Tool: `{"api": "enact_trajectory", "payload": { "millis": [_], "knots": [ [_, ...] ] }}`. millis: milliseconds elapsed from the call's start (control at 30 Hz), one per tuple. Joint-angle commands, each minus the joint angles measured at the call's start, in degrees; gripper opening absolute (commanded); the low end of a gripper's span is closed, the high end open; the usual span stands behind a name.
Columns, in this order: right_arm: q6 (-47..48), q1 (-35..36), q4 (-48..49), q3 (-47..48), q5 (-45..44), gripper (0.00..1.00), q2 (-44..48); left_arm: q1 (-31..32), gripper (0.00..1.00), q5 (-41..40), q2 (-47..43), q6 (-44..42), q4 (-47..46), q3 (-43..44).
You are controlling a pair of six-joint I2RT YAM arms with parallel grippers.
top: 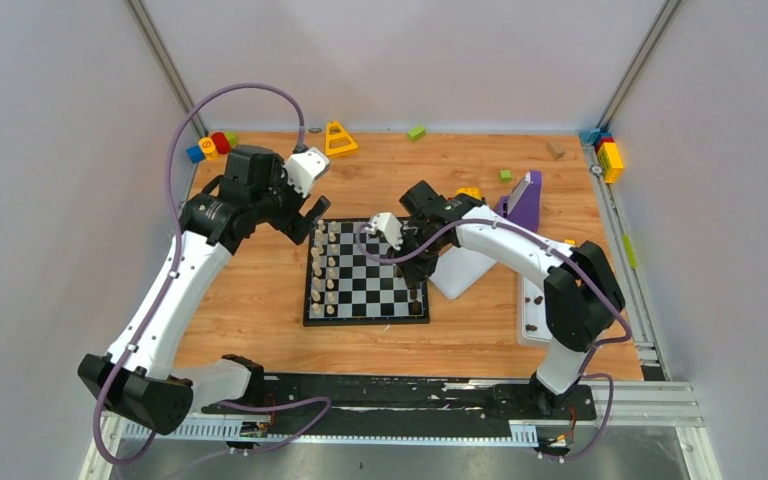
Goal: Set up the chess pieces on the board
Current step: Place the chess piece on the chessboard.
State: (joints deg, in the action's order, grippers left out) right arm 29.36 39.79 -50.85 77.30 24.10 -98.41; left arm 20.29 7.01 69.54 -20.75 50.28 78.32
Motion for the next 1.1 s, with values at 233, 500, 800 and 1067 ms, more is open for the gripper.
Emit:
{"api": "enact_trajectory", "payload": {
  "millis": [233,500,800,1067],
  "knots": [
    [-1.9,3.2,6.0,7.5,-3.9,0.07,-7.9,-1.5,1.00,-2.3,-4.5,2.2,-5.3,-1.5],
    [-1.9,3.8,7.1,5.9,-5.8,0.07,-10.0,-1.7,1.00,-1.8,-4.7,2.5,-5.4,-1.5],
    [-2.0,4.0,8.2,4.2,-7.0,0.07,-10.4,-1.7,1.00,-1.2,-4.5,2.7,-5.5,-1.5],
    [-2.1,4.3,8.6,3.1,-7.1,0.08,-10.8,-1.7,1.00,-0.8,-4.4,2.6,-5.5,-1.5]
  ]
}}
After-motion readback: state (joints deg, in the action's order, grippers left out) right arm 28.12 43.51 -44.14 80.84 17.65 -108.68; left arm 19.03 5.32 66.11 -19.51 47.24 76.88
